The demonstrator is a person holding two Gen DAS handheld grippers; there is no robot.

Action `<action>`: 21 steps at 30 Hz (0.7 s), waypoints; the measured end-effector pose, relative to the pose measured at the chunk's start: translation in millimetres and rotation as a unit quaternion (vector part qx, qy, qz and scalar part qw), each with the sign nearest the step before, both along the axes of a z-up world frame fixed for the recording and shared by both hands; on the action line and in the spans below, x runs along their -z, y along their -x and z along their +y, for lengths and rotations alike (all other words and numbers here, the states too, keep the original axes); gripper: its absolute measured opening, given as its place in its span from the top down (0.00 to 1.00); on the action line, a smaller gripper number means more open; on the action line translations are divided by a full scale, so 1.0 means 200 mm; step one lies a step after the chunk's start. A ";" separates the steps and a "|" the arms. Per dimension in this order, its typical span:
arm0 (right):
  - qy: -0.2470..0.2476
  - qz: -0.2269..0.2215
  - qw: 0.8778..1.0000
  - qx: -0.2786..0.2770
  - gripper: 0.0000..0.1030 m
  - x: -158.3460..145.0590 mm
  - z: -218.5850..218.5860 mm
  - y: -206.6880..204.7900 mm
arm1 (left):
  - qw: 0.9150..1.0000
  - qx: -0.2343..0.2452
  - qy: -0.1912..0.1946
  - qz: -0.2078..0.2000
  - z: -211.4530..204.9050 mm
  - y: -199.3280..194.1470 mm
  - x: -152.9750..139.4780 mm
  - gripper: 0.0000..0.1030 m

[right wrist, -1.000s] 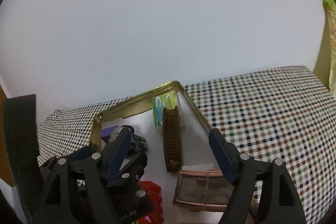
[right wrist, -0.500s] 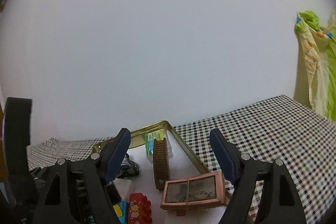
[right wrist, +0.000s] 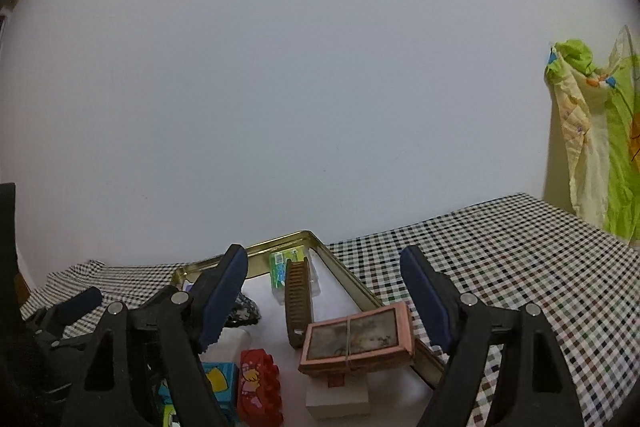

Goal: Organize rigid objects
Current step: 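Withdraw both open tools up and away from the tray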

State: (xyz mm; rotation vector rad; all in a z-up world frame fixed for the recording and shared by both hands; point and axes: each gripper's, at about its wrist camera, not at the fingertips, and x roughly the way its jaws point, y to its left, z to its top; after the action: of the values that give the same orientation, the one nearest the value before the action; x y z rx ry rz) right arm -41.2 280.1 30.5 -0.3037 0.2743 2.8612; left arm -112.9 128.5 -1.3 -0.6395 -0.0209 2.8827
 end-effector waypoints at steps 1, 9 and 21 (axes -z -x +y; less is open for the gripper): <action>-0.006 0.002 1.000 0.003 0.22 0.00 -0.01 -0.01 | 1.000 0.001 0.000 0.004 0.00 -0.01 0.00 0.00; -0.003 0.014 1.000 0.016 0.22 -0.01 0.01 -0.07 | 0.999 -0.005 0.016 0.036 -0.01 -0.07 0.00 0.00; -0.020 0.031 0.999 0.004 0.22 -0.01 -0.07 -0.21 | 0.998 -0.005 0.019 0.055 -0.07 -0.18 -0.01 0.00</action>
State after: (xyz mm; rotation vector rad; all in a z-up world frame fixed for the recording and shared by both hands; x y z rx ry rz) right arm 0.9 266.2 33.5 -0.2049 0.2297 2.8687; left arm -76.1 113.6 1.1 -0.4866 0.0470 2.9309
